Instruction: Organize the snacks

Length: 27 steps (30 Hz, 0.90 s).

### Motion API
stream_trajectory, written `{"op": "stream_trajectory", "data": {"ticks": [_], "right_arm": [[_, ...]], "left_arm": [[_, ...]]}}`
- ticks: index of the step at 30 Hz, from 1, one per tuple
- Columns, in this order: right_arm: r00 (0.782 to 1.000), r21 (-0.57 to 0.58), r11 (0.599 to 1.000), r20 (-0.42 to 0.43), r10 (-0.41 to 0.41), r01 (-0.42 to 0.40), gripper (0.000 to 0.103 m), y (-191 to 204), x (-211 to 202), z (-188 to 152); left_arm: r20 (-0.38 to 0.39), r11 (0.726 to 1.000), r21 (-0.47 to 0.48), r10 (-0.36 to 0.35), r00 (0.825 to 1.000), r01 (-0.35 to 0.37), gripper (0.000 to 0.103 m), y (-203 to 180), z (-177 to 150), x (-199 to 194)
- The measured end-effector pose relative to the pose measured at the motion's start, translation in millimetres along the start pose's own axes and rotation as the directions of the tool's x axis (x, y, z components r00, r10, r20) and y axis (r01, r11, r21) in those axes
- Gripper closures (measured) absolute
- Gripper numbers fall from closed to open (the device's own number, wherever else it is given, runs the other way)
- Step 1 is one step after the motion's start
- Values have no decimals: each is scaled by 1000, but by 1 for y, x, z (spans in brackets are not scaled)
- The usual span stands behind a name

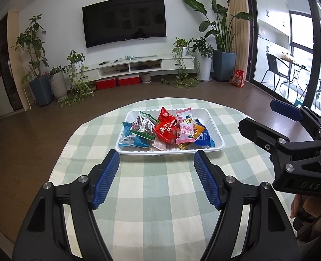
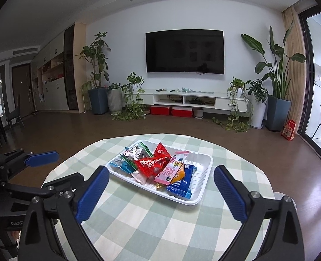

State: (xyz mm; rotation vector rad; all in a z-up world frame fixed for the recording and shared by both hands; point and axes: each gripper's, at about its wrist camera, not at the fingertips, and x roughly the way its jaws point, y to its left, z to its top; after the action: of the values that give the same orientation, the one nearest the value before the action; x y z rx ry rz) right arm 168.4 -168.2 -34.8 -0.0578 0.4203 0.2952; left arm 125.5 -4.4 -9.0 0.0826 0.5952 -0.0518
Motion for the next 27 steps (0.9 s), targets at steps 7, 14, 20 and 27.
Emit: {"op": "stream_trajectory", "data": {"ticks": [7,14,20,27], "right_arm": [[1000,0,1000,30,-4,4,3,-4,-9,-1],[999,-10,1000,47,-13,13,2,-5,-12,-3],[999,-11,1000,53,-11,12,1,-4,-15,-3],[998,-11,1000,57,-6,7,0,-4,-17,-2]], "left_arm": [[6,1000,3,21,1000,-21,33,-5,-2,-8],[7,1000,5,22,1000,-22,33,-6,-2,-10],[7,1000,4,23,1000,-23,33,-7,-2,-10],[8,1000,6,23,1000,-23,32,-8,-2,-10]]}}
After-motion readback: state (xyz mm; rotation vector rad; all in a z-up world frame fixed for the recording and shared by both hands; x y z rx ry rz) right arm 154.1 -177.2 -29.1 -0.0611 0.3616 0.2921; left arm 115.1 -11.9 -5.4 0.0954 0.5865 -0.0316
